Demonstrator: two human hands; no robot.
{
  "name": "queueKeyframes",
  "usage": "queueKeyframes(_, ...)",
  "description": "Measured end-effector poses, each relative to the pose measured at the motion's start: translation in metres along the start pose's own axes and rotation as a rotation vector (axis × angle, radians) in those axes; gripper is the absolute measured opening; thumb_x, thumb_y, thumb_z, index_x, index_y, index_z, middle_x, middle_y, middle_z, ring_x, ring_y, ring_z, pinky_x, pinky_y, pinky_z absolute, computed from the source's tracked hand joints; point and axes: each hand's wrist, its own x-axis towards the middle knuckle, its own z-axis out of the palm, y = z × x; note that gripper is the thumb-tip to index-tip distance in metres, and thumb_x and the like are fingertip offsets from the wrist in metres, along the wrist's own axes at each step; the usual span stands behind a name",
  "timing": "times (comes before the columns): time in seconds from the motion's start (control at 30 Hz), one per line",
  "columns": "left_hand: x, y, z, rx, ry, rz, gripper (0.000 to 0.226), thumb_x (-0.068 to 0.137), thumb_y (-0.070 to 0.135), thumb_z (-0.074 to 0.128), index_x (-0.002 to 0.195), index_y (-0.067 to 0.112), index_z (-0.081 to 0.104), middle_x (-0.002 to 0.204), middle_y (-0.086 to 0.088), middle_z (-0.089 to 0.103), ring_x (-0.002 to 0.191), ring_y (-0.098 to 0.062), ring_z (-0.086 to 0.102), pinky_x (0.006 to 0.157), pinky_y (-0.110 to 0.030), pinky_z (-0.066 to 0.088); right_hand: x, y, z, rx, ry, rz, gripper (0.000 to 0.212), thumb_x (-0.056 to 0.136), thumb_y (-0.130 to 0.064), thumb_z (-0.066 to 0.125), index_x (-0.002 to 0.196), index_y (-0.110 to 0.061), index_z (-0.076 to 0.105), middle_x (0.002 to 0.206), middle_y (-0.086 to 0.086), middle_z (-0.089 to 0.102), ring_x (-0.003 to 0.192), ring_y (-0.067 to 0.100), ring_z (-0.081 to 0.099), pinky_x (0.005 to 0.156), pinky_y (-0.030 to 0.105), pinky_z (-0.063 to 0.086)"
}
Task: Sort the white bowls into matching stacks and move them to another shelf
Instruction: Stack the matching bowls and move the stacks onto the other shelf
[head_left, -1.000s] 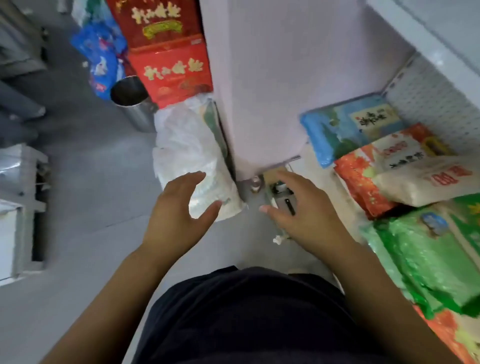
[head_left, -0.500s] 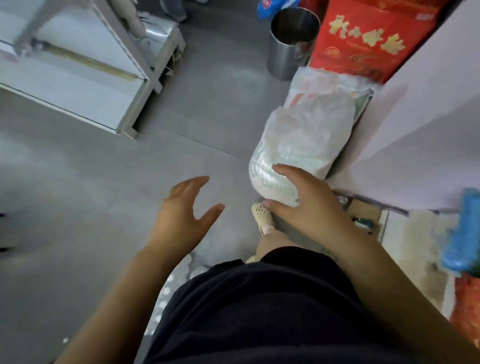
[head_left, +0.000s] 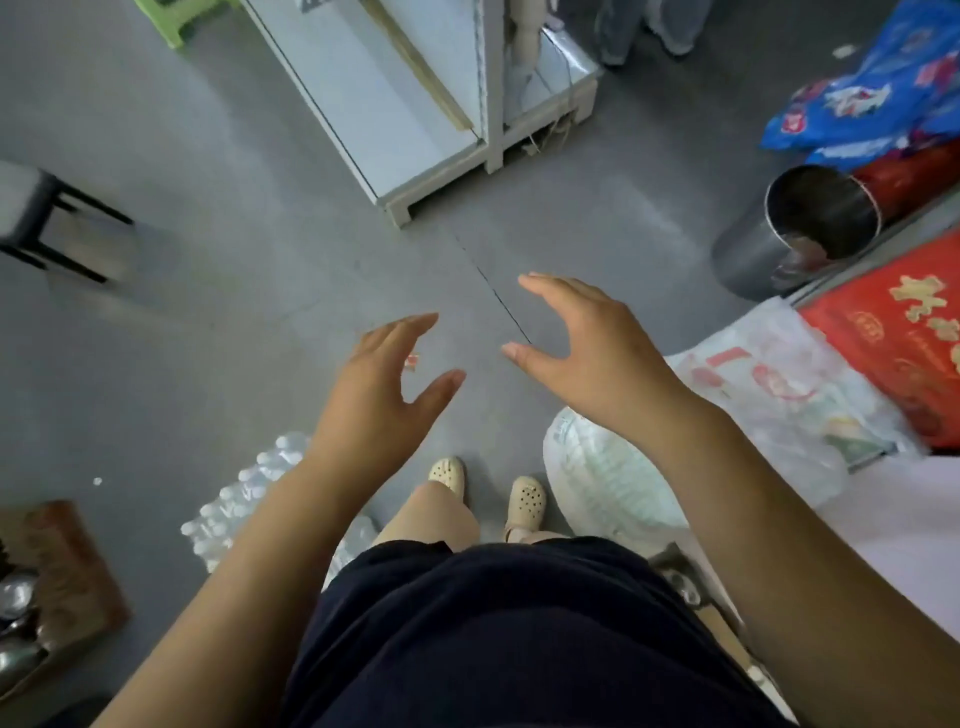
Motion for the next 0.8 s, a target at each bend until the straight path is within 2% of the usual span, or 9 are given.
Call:
queueKeyframes(0.23, 0.034, -0.062, -0.064, -0.031, 0.156, -0.152, 0.062, 0.091, 0.047, 0.070, 0.147, 0.029, 0.050, 0.146, 0.010, 0.055, 0.137, -0.012, 0.047, 0.104, -0.021, 0.031, 0.094, -0.051, 0.034, 0.023, -0.158, -0.083, 0.067, 0.092, -0.038, 0.072, 0.151, -0.022, 0.046, 0.154, -0.006, 0.047, 0.143, 0.010, 0.041, 0.109, 0.014, 0.025)
queueKeyframes(0.43, 0.090, -0.127, -0.152, -0.045, 0.295, -0.191, 0.064, 0.091, 0.047, 0.071, 0.148, 0.029, 0.049, 0.147, 0.008, 0.055, 0.137, -0.013, 0.047, 0.107, -0.023, 0.031, 0.199, -0.122, 0.047, 0.008, -0.106, -0.104, 0.065, 0.089, -0.039, 0.075, 0.148, -0.027, 0.050, 0.143, -0.005, 0.056, 0.135, 0.009, 0.048, 0.100, 0.012, 0.028)
queueKeyframes(0.57, 0.134, -0.168, -0.217, 0.003, 0.342, -0.175, 0.063, 0.091, 0.045, 0.071, 0.148, 0.026, 0.050, 0.147, 0.004, 0.056, 0.138, -0.017, 0.048, 0.108, -0.027, 0.033, 0.268, -0.186, 0.056, 0.045, -0.099, -0.146, 0.062, 0.089, -0.040, 0.076, 0.146, -0.031, 0.052, 0.126, -0.019, 0.054, 0.117, -0.008, 0.046, 0.097, 0.011, 0.032)
queueKeyframes(0.67, 0.171, -0.201, -0.257, 0.025, 0.375, -0.186, 0.061, 0.092, 0.041, 0.073, 0.146, 0.022, 0.052, 0.145, 0.002, 0.058, 0.137, -0.020, 0.049, 0.107, -0.026, 0.032, 0.314, -0.226, 0.065, 0.053, -0.105, -0.200, 0.065, 0.089, -0.040, 0.075, 0.148, -0.030, 0.050, 0.141, -0.012, 0.055, 0.129, 0.004, 0.050, 0.105, 0.017, 0.035)
queueKeyframes(0.8, 0.217, -0.235, -0.298, -0.008, 0.432, -0.243, 0.062, 0.092, 0.041, 0.073, 0.147, 0.023, 0.051, 0.147, 0.003, 0.056, 0.140, -0.019, 0.046, 0.109, -0.026, 0.030, 0.375, -0.266, 0.067, 0.033, -0.111, -0.234, 0.064, 0.091, -0.038, 0.074, 0.149, -0.029, 0.049, 0.149, -0.011, 0.051, 0.137, 0.006, 0.045, 0.102, 0.012, 0.028)
